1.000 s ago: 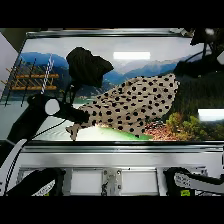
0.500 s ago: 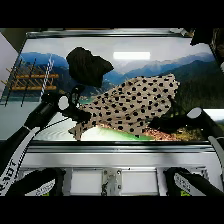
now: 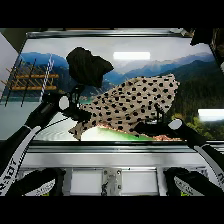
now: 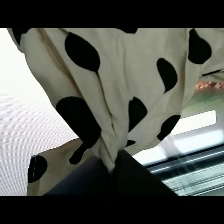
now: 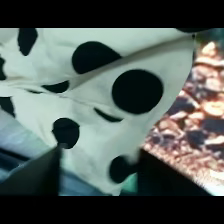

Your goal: Fold the clothes and pants, and hang the long-sleeved shirts on hangers.

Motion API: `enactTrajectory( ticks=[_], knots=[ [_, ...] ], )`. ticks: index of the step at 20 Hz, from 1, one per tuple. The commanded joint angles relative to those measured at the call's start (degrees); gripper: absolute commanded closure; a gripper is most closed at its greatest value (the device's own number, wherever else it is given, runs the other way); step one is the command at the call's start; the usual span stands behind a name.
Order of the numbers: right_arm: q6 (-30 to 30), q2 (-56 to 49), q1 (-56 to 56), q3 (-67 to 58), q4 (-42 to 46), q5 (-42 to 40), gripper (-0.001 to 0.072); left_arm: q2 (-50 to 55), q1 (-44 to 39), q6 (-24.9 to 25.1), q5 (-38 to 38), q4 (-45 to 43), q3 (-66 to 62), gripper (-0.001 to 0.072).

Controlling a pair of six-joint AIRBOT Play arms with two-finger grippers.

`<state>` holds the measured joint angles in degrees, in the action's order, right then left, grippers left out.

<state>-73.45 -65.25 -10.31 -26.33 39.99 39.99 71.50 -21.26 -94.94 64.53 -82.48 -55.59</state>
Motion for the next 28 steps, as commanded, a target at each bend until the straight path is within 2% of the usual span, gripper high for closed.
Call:
enactTrajectory(
  ticks=[1, 2, 5, 7, 9, 12, 15, 19, 23, 26, 28],
  knots=[
    [0.22, -0.22, -2.49, -1.22, -2.16, -5.05, 0.056, -1.57, 0.07, 0.0, 0.09, -0.22, -0.17, 0.0696],
    [0.2, 0.39, -1.62, -3.04, 0.13, -3.96, 0.0693, -3.19, 0.09, 0.15, 0.39, -0.87, -1.03, 0.0696],
    [0.17, 4.9, 4.39, -15.61, 11.96, 5.49, 0.0695, -10.1, 0.09, 0.2, 4.55, -3.34, -9.86, 0.0696],
    [0.17, 8.63, 9.03, -28.94, 19.71, 12.79, 0.0695, -15.02, -0.15, 0.17, 6.97, -2.38, -18.75, 0.0696],
    [0.17, 11.69, 12.39, -43.47, 24.92, 17.75, 0.0695, -19.65, -1.27, 0.13, 6.19, 0.28, -27.32, 0.0696],
    [0.17, 15.39, 14.29, -61.05, 26.27, 18.43, 0.0695, -26.16, -4.94, 0.13, -0.55, 3.26, -35.06, 0.0696],
    [0.15, 18.12, 14.27, -71.82, 26.23, 15.61, 0.0695, -30.38, -10.73, 0.0, -5.68, 4.5, -39.45, 0.0696],
    [-0.28, 22.27, 14.27, -74.4, 26.23, 6.78, 0.0695, -32.04, -17.11, 0.0, -7.78, 4.44, -43.17, 0.0696],
    [-0.52, 23.39, 14.27, -74.4, 25.24, 6.14, 0.0695, -31.26, -18.47, -0.07, -6.8, 3.96, -44.15, 0.0696],
    [-0.68, 19.28, 14.25, -74.4, 21.7, 9.55, 0.0695, -26.8, -13.97, -2.64, 2.1, 3.93, -44.15, 0.0696],
    [-0.66, 13.18, 13.14, -74.4, 18.6, 12.59, 0.0695, -21.03, -7.56, -5.49, 13.09, 3.98, -43.95, 0.0696]
  ],
)
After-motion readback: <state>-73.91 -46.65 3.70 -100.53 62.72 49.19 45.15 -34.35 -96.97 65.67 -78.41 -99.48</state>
